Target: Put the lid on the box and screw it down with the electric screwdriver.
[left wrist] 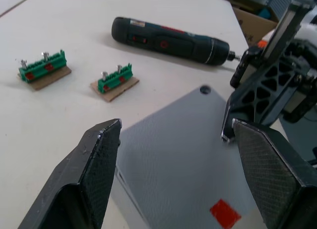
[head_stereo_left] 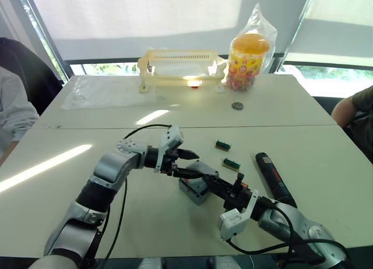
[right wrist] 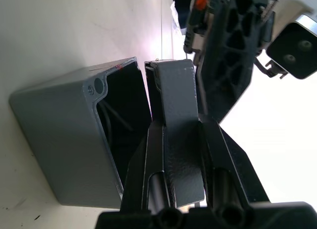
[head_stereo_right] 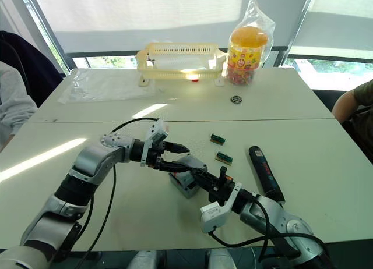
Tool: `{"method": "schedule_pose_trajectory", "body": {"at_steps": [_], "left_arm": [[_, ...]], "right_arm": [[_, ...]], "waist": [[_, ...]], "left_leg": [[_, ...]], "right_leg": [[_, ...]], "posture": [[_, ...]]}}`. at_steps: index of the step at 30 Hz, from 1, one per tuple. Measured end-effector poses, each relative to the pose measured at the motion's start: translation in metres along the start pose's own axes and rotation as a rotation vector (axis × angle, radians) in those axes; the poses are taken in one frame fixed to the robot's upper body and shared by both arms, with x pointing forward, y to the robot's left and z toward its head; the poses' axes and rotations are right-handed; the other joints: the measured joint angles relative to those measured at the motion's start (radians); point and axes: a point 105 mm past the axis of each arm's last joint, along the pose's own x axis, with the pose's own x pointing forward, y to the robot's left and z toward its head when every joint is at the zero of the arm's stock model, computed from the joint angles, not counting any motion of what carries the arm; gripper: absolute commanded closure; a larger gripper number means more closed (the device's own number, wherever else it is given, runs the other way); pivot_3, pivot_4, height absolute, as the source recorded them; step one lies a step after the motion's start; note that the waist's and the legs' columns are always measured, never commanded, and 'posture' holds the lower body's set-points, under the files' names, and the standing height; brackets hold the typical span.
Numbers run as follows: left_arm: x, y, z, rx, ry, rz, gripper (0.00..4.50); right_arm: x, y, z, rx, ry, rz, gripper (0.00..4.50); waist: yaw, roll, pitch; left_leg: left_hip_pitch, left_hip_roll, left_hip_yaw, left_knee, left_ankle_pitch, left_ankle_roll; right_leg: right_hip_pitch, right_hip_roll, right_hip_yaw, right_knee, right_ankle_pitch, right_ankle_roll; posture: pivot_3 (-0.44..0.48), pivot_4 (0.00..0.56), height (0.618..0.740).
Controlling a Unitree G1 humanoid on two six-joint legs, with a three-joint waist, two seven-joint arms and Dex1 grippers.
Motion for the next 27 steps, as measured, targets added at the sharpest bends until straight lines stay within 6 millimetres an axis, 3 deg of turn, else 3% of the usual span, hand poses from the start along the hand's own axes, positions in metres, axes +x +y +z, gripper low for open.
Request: {"method": "schedule_pose_trajectory", "body": {"at_steps": [3, 6, 8, 12, 27], "left_arm": [[0.001, 0.0, 0.002, 0.055, -0.005, 0.004, 0.82], [-0.003, -0.001, 0.019, 0.137, -0.039, 0.009, 0.82], [-0.005, -0.003, 0.027, 0.172, -0.058, 0.011, 0.82], [-0.005, -0.004, 0.024, 0.172, -0.061, 0.02, 0.82], [-0.004, -0.006, 0.018, 0.242, -0.036, 0.027, 0.82]], "right_arm": [[-0.002, 0.005, -0.002, 0.01, 0.008, 0.019, 1.92], [-0.003, 0.0, -0.003, 0.008, 0.01, -0.005, 0.59], [-0.004, -0.002, -0.004, 0.009, 0.011, -0.015, 0.05], [-0.004, -0.001, -0.004, 0.006, 0.011, -0.009, 0.05], [-0.007, 0.0, -0.003, -0.02, -0.005, 0.038, 0.05]], "waist": [[0.001, 0.0, 0.0], [0.001, -0.001, -0.003], [0.001, -0.002, -0.008], [0.0, 0.0, -0.014], [0.001, -0.004, -0.02]], "left_leg": [[0.0, 0.0, 0.0, 0.0, 0.0, 0.0], [0.003, 0.0, 0.0, 0.0, 0.0, 0.0], [0.006, 0.0, -0.001, 0.0, 0.0, 0.0], [0.013, 0.001, -0.002, -0.004, -0.001, 0.0], [0.015, 0.001, -0.002, -0.006, -0.001, 0.0]], "right_leg": [[0.0, 0.0, 0.0, 0.0, 0.0, 0.0], [0.004, 0.0, 0.0, -0.002, 0.0, -0.001], [0.008, 0.0, -0.001, -0.004, 0.0, -0.001], [0.019, 0.0, -0.001, -0.013, 0.0, -0.001], [0.02, -0.001, -0.001, -0.015, 0.0, -0.002]], "posture": [[0.0, 0.15, 0.74], [0.0, 0.15, 0.74], [0.0, 0.15, 0.74], [0.0, 0.15, 0.74], [0.0, 0.15, 0.74]]}}
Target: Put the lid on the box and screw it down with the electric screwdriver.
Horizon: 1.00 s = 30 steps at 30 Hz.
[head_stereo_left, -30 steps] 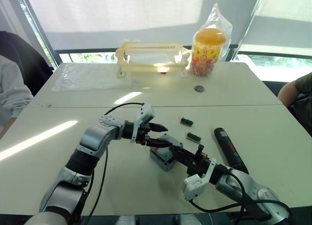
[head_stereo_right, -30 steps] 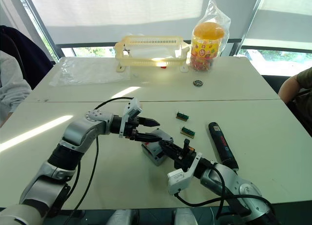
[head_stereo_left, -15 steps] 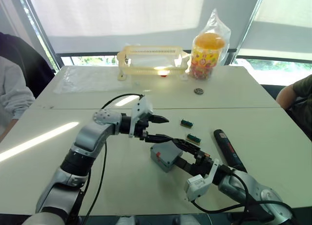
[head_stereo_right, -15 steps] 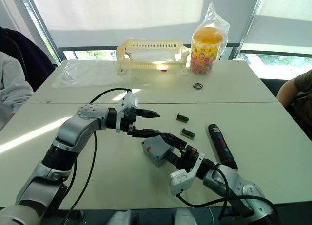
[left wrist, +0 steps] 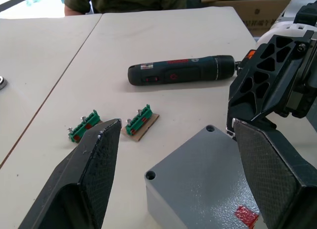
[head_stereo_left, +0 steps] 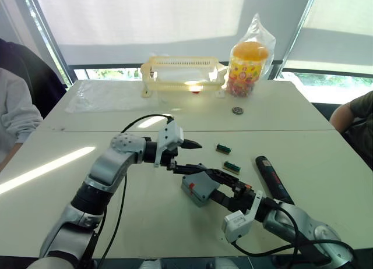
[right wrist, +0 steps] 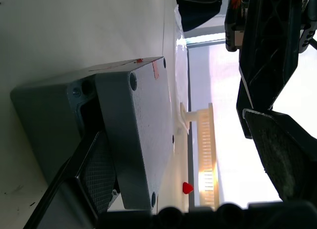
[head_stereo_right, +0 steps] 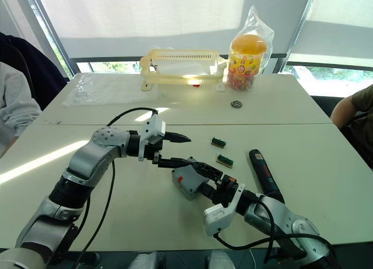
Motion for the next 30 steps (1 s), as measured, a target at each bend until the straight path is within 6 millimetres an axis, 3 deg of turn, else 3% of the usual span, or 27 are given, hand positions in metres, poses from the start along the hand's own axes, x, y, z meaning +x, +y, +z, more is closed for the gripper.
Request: {"method": "schedule_pose_trajectory", "body": {"at_steps": [9, 13, 16, 30], "left_arm": [[-0.005, -0.001, -0.006, -0.136, -0.024, -0.001, 0.82], [-0.008, -0.006, -0.049, -0.285, 0.087, 0.018, 0.82], [-0.01, -0.001, -0.046, -0.267, 0.086, 0.038, 0.82], [-0.005, -0.006, -0.044, -0.183, 0.106, 0.007, 0.82]], "right_arm": [[0.0, 0.0, 0.002, -0.013, -0.024, 0.007, 0.05], [0.005, -0.008, 0.0, -0.028, -0.028, -0.024, 0.05], [0.007, -0.012, -0.001, -0.038, -0.03, -0.038, 0.05], [0.002, -0.01, 0.002, -0.011, -0.025, -0.038, 0.05]], "waist": [[-0.004, 0.0, 0.0], [-0.002, 0.006, 0.009], [0.005, 0.004, 0.009], [0.002, 0.005, 0.01]], "left_leg": [[0.003, 0.0, 0.0, -0.005, 0.0, 0.0], [-0.004, -0.001, 0.001, -0.006, 0.0, 0.0], [-0.014, -0.001, 0.0, -0.004, 0.001, -0.001], [-0.014, -0.001, 0.001, -0.005, 0.001, -0.001]], "right_leg": [[-0.001, 0.0, 0.001, 0.0, -0.001, -0.001], [-0.008, 0.0, 0.002, 0.001, -0.001, -0.001], [-0.017, 0.001, 0.0, 0.002, 0.0, -0.001], [-0.017, 0.001, 0.001, 0.002, 0.0, -0.001]], "posture": [[0.0, 0.15, 0.74], [0.0, 0.15, 0.74], [0.0, 0.15, 0.74], [0.0, 0.15, 0.74]]}}
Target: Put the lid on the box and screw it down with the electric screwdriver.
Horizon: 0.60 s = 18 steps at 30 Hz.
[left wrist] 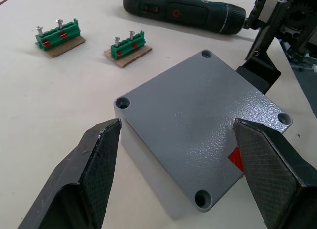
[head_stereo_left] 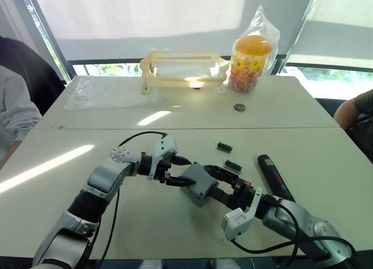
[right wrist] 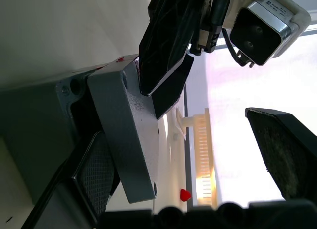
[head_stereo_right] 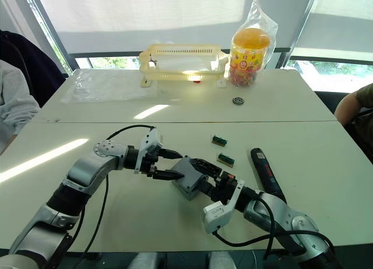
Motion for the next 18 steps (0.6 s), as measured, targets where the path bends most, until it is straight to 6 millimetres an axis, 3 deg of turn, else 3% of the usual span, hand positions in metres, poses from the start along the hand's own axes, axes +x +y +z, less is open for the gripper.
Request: {"method": "schedule_pose_trajectory", "body": {"at_steps": [18], "left_arm": [[0.004, 0.001, 0.001, 0.02, 0.007, 0.0, 0.82]], "right_arm": [[-0.017, -0.006, -0.005, -0.038, -0.076, 0.129, 0.05]], "waist": [[0.003, 0.0, 0.0]], "left_leg": [[0.0, 0.0, 0.0, 0.0, 0.0, 0.0]], "right_leg": [[0.0, 0.0, 0.0, 0.0, 0.0, 0.0]], "posture": [[0.0, 0.15, 0.74]]}}
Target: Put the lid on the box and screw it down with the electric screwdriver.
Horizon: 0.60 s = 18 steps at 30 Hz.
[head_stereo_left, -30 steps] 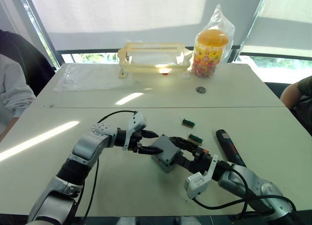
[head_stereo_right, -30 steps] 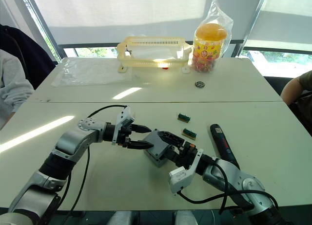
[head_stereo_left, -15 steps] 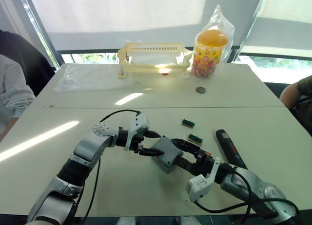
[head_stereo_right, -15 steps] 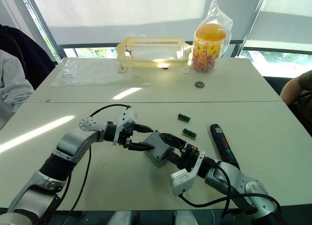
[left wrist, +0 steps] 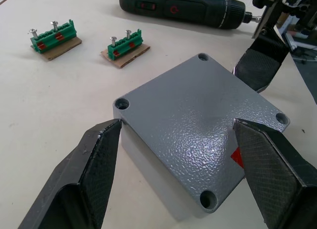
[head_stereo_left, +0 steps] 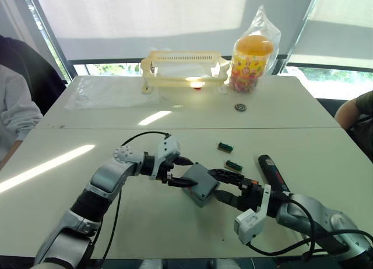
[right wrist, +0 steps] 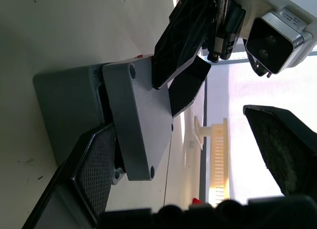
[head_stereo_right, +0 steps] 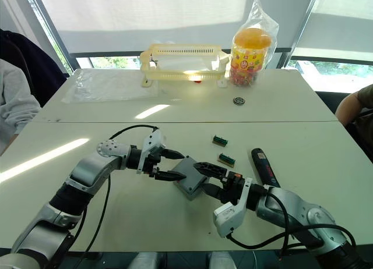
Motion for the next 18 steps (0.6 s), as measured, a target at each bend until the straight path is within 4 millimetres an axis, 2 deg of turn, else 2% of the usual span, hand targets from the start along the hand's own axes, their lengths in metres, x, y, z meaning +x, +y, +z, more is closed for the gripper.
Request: {"method": "schedule_pose_trajectory", "body": {"at_steps": [6, 10, 18], "left_arm": [[0.004, -0.001, -0.002, -0.003, 0.0, -0.004, 0.82], [0.005, -0.002, -0.001, -0.001, -0.002, -0.005, 0.82], [0.005, -0.001, -0.002, -0.01, 0.0, -0.005, 0.82]], "right_arm": [[-0.014, -0.014, -0.01, -0.021, 0.043, -0.052, 0.05], [-0.018, -0.016, -0.01, -0.016, 0.057, -0.068, 0.05], [-0.02, -0.007, -0.005, 0.054, 0.085, -0.078, 0.05]], "waist": [[-0.004, 0.0, 0.0], [-0.004, 0.0, 0.0], [-0.003, 0.0, 0.0]], "left_leg": [[0.001, 0.0, 0.0, 0.0, 0.0, 0.0], [0.001, 0.0, 0.0, 0.0, 0.0, 0.0], [0.001, 0.0, 0.0, 0.0, 0.0, 0.0]], "right_leg": [[0.0, 0.0, 0.0, 0.0, 0.0, 0.0], [0.0, 0.001, 0.0, 0.001, 0.0, 0.0], [0.0, 0.0, 0.0, 0.001, 0.0, 0.0]], "posture": [[0.0, 0.15, 0.74], [0.0, 0.15, 0.74], [0.0, 0.15, 0.74]]}}
